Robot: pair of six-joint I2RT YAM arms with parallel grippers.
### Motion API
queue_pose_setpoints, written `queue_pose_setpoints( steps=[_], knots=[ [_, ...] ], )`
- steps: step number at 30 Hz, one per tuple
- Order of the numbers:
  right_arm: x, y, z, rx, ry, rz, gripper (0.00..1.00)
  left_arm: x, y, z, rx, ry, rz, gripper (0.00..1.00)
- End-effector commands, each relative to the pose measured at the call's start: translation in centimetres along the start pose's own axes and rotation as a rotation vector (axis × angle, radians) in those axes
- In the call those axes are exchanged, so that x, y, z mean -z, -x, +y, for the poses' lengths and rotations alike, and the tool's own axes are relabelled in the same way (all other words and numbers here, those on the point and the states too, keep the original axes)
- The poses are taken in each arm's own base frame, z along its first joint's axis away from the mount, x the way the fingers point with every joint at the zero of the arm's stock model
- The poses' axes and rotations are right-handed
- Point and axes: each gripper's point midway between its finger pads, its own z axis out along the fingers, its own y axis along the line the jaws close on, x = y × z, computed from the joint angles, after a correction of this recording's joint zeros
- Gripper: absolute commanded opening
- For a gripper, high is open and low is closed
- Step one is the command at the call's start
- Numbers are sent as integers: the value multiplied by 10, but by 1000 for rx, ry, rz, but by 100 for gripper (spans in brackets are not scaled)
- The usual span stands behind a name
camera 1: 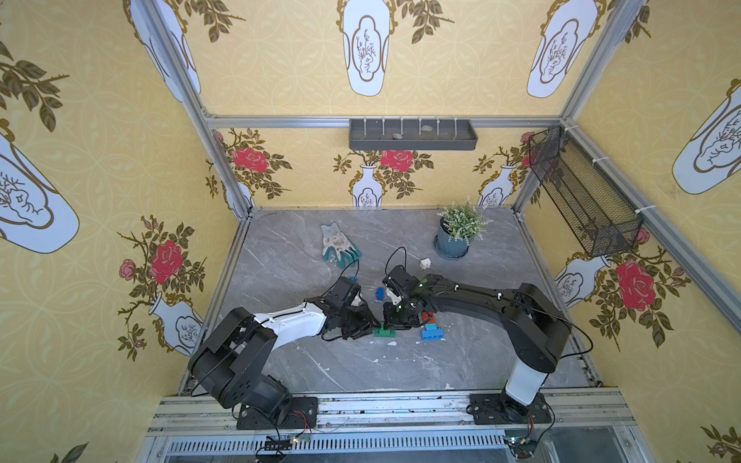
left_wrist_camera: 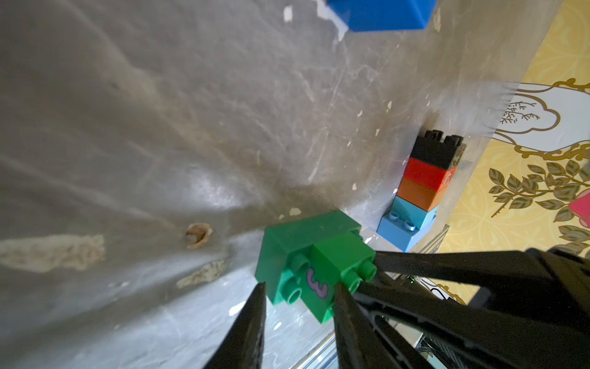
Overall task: Assemble the number 1 with lego
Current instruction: Assemble the lego brick with the lego brick.
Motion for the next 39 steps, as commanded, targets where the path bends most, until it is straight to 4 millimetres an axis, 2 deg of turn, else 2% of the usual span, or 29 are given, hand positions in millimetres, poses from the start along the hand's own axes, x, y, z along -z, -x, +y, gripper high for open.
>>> queue_pose_setpoints(
  steps=[1, 6, 10, 14, 16, 18, 22, 25, 28, 32, 39],
  knots=[
    [-6, -10, -18, -1, -97, 26, 29, -2, -6, 21, 13, 91, 8, 36],
    [34, 20, 6, 18, -4, -109, 45, 10, -2, 10, -12, 77, -25, 37],
    [66, 39, 14, 76, 38, -200, 55, 29, 9, -7, -56, 65, -103, 41],
    [90, 57, 11, 203, 35, -298, 63, 56, 24, -22, -102, 69, -219, 44],
    [99, 72, 4, 292, 39, -349, 63, 73, 33, -28, -120, 76, -297, 46],
    [102, 84, 4, 470, 40, -397, 62, 88, 41, -32, -130, 81, -378, 48],
    [99, 91, 6, 870, 52, -482, 66, 116, 53, -31, -133, 87, -514, 49],
    [93, 102, 0, 982, 67, -478, 66, 129, 57, -27, -123, 85, -581, 51],
    [77, 109, -5, 1098, 35, -475, 67, 138, 60, -21, -94, 77, -626, 53],
    [55, 108, -7, 1249, 33, -463, 68, 143, 61, -11, -43, 69, -657, 54],
    [28, 121, -13, 1336, 11, -432, 69, 148, 61, 2, 9, 76, -676, 54]
  ],
)
